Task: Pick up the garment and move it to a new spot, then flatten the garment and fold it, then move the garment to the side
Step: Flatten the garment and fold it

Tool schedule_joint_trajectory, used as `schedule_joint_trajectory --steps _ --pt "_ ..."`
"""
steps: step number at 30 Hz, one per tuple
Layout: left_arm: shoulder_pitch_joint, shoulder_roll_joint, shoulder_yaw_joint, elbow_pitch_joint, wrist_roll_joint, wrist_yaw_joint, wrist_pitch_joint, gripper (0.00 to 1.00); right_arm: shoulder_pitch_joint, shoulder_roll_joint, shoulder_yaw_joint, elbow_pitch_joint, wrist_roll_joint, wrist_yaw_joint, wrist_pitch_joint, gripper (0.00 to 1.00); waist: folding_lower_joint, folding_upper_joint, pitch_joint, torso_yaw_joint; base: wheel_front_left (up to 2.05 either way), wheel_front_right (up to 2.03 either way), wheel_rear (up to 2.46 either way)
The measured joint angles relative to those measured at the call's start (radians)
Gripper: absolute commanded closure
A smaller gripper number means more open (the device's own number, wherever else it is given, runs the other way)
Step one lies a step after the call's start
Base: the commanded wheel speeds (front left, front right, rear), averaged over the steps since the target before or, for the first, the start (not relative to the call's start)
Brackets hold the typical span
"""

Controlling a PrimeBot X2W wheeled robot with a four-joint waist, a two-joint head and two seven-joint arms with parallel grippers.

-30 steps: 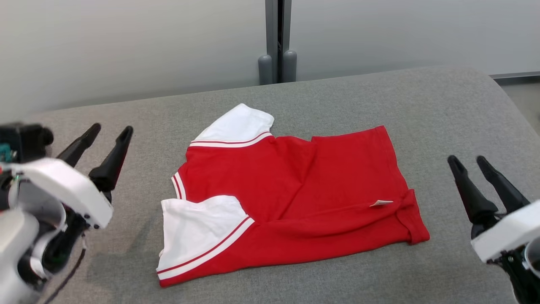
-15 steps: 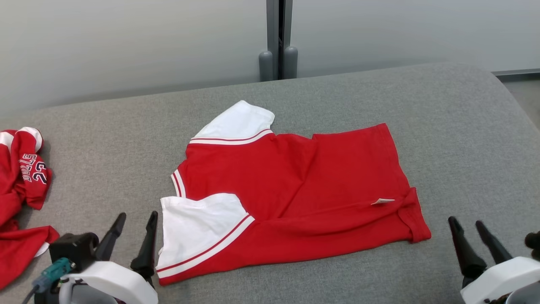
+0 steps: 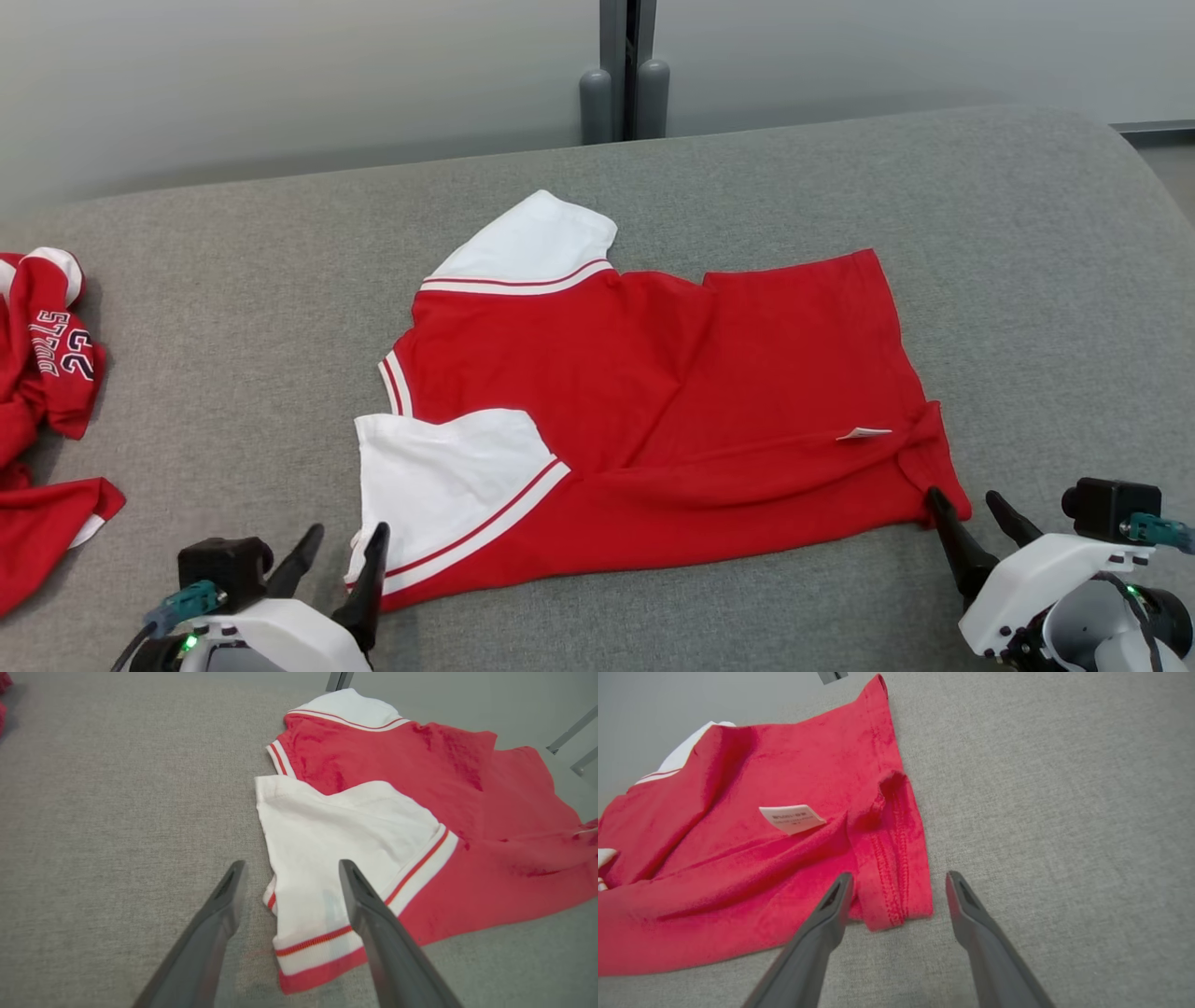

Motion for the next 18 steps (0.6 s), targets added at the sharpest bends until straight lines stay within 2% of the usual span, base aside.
schedule_joint_trajectory --steps 6,12,18 --pt "-0.017 -0.017 -0.031 0.033 -0.006 -0.021 0.047 0.0 -0.038 -0.001 0.014 0.091 0.011 0.0 0.002 0.0 0.0 0.0 0.009 0.009 0.0 0.0 0.0" --pt "-0.03 -0.02 -0.057 0.071 -0.016 -0.018 0.117 0.0 -0.077 -0.01 0.048 0.148 0.037 0.0 0.006 0.0 0.0 0.0 0.023 0.017 0.0 0.0 0.0" --pt "-0.035 -0.031 -0.068 0.063 -0.06 -0.052 0.179 0.0 -0.104 -0.017 0.08 0.181 0.064 0.0 0.01 0.0 0.0 0.0 0.028 0.022 0.0 0.0 0.0"
